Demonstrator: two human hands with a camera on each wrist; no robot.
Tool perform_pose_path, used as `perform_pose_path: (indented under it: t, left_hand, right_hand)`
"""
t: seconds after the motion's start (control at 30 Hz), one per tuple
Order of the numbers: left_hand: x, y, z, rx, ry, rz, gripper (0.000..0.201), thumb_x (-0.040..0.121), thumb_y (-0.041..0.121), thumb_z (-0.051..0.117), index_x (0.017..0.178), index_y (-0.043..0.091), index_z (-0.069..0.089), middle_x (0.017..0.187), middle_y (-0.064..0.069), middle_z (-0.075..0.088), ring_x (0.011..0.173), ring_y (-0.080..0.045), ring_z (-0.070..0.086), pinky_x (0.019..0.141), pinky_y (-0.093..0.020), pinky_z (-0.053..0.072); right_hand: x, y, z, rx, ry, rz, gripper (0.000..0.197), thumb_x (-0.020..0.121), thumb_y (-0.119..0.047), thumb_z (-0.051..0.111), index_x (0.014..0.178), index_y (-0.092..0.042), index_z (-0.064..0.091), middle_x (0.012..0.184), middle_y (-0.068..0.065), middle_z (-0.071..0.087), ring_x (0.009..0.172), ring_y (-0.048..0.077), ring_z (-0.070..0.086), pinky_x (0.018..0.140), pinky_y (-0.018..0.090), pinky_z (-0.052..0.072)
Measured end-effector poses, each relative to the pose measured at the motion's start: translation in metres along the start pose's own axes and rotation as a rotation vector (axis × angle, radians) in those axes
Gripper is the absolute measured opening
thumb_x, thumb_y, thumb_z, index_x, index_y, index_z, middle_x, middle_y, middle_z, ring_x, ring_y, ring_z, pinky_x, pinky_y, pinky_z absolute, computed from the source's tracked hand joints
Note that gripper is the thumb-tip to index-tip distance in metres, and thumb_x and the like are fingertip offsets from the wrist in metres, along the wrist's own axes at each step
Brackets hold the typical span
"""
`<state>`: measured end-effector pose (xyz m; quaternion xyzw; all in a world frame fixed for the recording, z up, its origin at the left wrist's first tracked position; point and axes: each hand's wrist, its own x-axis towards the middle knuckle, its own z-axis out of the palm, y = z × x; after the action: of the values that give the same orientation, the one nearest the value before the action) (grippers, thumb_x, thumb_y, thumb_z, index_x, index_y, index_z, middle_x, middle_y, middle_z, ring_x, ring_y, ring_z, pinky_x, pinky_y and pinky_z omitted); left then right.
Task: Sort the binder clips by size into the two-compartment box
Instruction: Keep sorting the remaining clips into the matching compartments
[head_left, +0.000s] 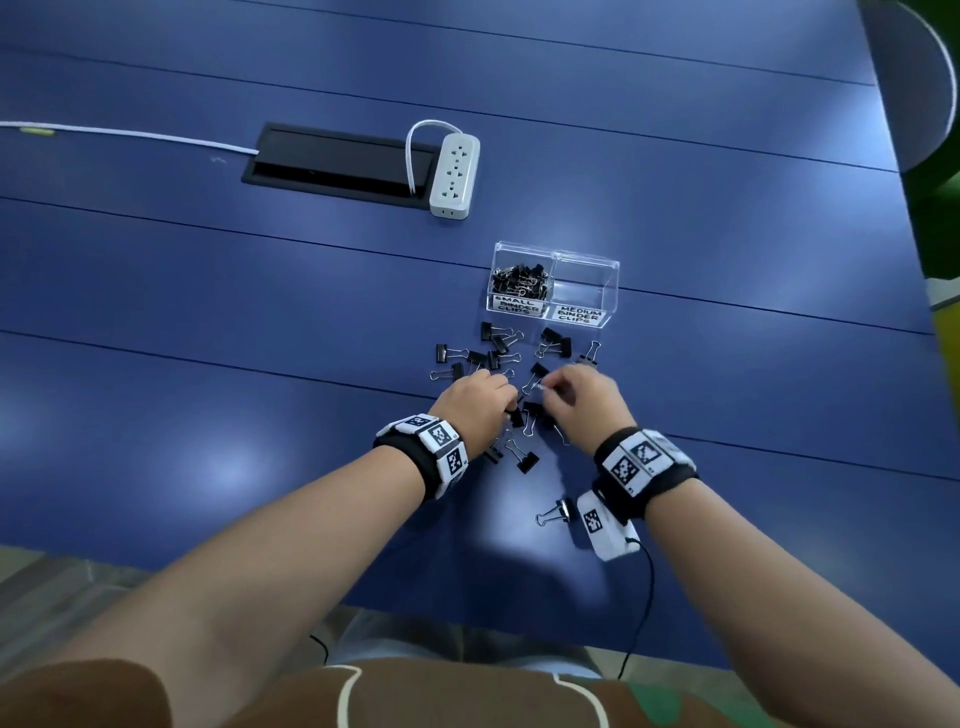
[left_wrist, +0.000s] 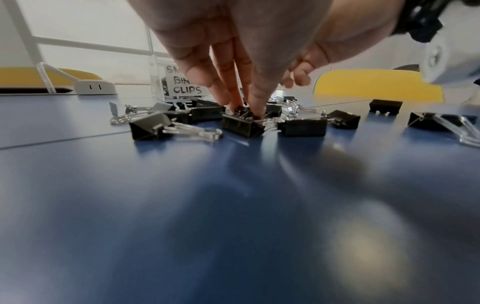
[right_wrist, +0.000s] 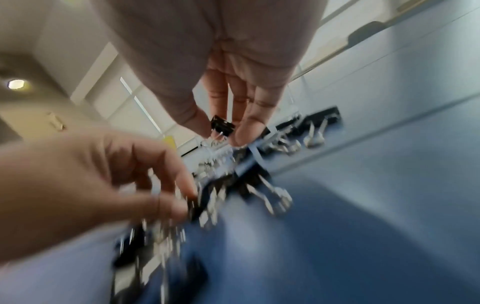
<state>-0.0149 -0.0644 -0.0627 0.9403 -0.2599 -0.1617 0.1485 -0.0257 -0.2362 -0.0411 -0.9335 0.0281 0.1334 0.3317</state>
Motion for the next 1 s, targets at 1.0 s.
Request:
perform_pose_path:
  t: [1.0]
  left_hand:
    - [0.119, -0.018, -0.096, -0.372, 0.323, -0.256, 0.015, 0.086, 0.004, 0.056, 0.096, 0.010, 0.065, 0.107, -0.011, 0.057, 0.080, -0.021, 0.055, 0.086, -0.035, 0.052]
  right_hand:
    - [0.021, -0.014, 0.027, -0.167, -0.173, 0.030, 0.017, 0.086, -0.016, 0.056, 0.100, -0.006, 0.058, 0.110, 0.010, 0.052, 0.099, 0.030, 0.056, 0.090, 0.039, 0.049]
